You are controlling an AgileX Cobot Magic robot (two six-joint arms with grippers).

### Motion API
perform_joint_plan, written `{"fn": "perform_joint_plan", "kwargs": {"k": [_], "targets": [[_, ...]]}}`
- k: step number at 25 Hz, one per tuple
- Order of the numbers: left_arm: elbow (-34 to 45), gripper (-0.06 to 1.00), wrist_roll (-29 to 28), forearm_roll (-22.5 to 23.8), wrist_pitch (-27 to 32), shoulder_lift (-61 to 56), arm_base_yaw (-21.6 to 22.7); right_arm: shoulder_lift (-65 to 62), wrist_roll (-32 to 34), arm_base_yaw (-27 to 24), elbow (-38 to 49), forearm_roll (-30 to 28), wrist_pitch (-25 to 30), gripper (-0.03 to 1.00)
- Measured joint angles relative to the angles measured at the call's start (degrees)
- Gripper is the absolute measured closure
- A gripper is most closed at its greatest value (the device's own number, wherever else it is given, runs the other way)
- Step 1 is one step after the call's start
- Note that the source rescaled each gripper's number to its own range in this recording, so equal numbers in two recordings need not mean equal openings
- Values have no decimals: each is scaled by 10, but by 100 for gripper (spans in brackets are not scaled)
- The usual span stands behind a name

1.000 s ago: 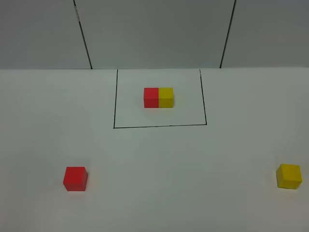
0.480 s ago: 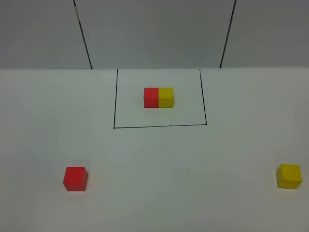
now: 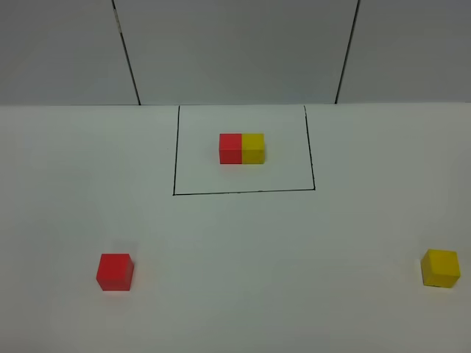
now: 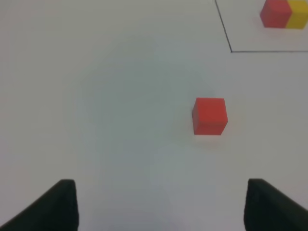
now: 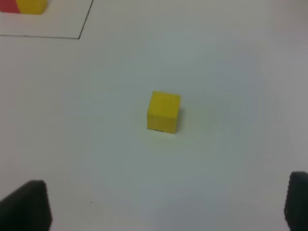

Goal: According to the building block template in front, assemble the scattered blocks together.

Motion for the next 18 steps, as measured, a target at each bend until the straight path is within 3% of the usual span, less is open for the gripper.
{"fn": "perform_joint_plan", "kwargs": {"k": [4, 11, 14, 18], "targets": [[-57, 30, -12, -26, 3, 172, 0, 0, 0, 0, 0, 0, 0, -3], [-173, 30, 18, -135, -1, 486, -19, 0, 1, 0, 0, 0, 0, -3], [-211, 30, 19, -123, -13, 581, -66, 0, 1, 0, 0, 0, 0, -3], [-256, 30, -45, -54, -34, 686, -126, 0, 1, 0, 0, 0, 0, -3]]}}
